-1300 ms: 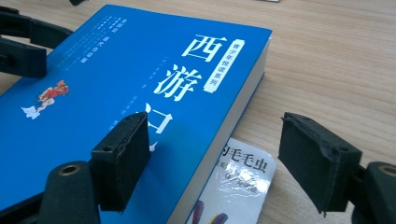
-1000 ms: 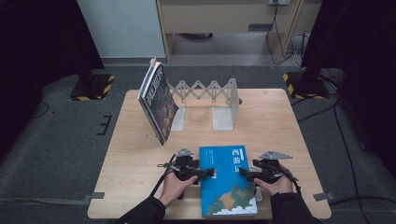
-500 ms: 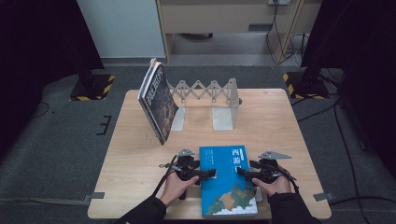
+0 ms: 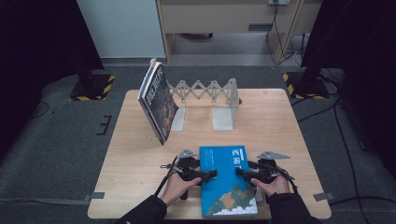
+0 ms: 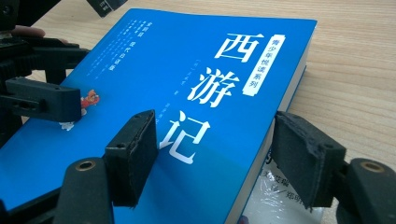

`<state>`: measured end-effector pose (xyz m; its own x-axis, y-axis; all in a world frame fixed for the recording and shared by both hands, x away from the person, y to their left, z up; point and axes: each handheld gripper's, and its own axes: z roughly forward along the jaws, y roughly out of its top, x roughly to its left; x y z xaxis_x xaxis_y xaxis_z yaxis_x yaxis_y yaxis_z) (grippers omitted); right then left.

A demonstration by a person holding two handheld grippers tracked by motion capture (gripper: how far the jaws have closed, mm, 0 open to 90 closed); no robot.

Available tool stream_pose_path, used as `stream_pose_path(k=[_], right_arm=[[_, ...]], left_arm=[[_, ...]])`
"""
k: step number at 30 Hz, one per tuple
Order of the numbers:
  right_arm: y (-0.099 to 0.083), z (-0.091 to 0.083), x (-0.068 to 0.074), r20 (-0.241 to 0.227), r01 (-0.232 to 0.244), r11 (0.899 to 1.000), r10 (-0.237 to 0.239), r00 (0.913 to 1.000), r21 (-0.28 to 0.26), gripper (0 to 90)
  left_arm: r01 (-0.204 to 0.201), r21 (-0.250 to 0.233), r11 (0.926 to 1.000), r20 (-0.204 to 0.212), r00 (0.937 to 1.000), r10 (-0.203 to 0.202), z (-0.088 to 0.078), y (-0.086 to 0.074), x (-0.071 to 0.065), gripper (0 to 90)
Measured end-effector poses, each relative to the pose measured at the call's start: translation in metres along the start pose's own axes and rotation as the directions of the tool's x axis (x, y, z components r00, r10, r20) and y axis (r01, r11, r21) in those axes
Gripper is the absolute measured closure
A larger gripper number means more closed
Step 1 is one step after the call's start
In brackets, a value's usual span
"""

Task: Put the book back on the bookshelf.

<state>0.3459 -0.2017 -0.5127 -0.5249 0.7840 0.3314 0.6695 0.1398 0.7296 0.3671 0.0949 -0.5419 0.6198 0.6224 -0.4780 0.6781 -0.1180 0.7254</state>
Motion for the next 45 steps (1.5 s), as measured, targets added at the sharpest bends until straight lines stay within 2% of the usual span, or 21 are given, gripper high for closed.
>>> stream_pose_path(k=[6,9,14,16,19,23,28,29,31,32,33,34,36,41,44,45], right_arm=[[0.0,0.0,-0.001,-0.008,-0.01,1.0,0.01,0.9999,0.005,31.6],[0.0,0.0,-0.001,-0.011,-0.014,1.0,0.014,0.9999,0.005,31.5],[0.0,0.001,-0.001,-0.015,-0.024,1.0,0.024,0.9996,0.007,30.9],[0.0,0.001,-0.002,-0.016,-0.023,1.0,0.023,0.9996,0.005,30.8],[0.0,0.002,-0.002,-0.017,-0.026,1.0,0.026,0.9995,0.002,30.4],[0.0,0.002,-0.003,-0.022,-0.036,0.999,0.036,0.9991,0.006,30.1],[0.0,0.003,-0.002,-0.022,-0.042,0.999,0.042,0.9989,0.003,29.7],[0.0,0.003,-0.002,-0.024,-0.044,0.999,0.044,0.9987,0.004,29.6],[0.0,0.002,-0.003,-0.025,-0.045,0.999,0.045,0.9987,0.004,29.4],[0.0,0.003,-0.004,-0.03,-0.055,0.998,0.055,0.998,0.001,29.1],[0.001,0.002,-0.005,-0.048,-0.085,0.996,0.085,0.9952,-0.003,28.9],[0.001,0.002,-0.005,-0.048,-0.085,0.996,0.085,0.9952,-0.003,28.9],[0.0,0.002,-0.006,-0.055,-0.088,0.996,0.087,0.9946,-0.004,28.9],[0.0,0.003,-0.006,-0.047,-0.068,0.998,0.068,0.9966,-0.003,29.0],[0.002,0.004,-0.005,-0.059,-0.065,0.998,0.065,0.9961,0.004,29.3],[0.002,0.004,-0.006,-0.06,-0.062,0.998,0.062,0.9962,0.005,29.3]], left_arm=[[0.01,0.012,0.9999,0.0,1.0,-0.01,-0.001,0.002,0.001,0.0],[0.061,0.009,0.9981,0.01,0.9981,-0.061,-0.004,0.003,0.005,7.5],[0.106,0.034,0.9938,0.026,0.9939,-0.107,-0.006,0.005,0.006,15.7],[0.144,0.05,0.9883,0.044,0.9883,-0.146,-0.008,0.005,0.007,18.3],[0.148,0.051,0.9877,0.054,0.9871,-0.151,-0.01,0.006,0.008,22.4],[0.175,0.049,0.9833,0.074,0.9811,-0.179,-0.015,0.009,0.011,30.1],[0.182,0.064,0.9812,0.092,0.978,-0.187,-0.02,0.012,0.011,34.1],[0.184,0.054,0.9814,0.108,0.9759,-0.189,-0.021,0.013,0.011,35.2],[0.198,0.016,0.98,0.17,0.9653,-0.198,-0.023,0.015,0.008,41.5],[0.179,0.006,0.9838,0.19,0.9658,-0.177,-0.024,0.018,0.004,44.8],[0.148,0.01,0.9889,0.184,0.9719,-0.147,-0.026,0.022,-0.001,45.0],[0.119,0.024,0.9926,0.17,0.9779,-0.121,-0.027,0.025,-0.005,45.0],[0.099,0.033,0.9946,0.161,0.9815,-0.103,-0.027,0.027,-0.008,44.7],[0.103,0.065,0.9926,0.154,0.9818,-0.111,-0.022,0.027,-0.008,44.1],[0.094,0.083,0.9922,0.155,0.9823,-0.106,-0.017,0.029,-0.01,43.8],[0.103,0.088,0.9909,0.155,0.9811,-0.115,-0.015,0.029,-0.01,43.9]])
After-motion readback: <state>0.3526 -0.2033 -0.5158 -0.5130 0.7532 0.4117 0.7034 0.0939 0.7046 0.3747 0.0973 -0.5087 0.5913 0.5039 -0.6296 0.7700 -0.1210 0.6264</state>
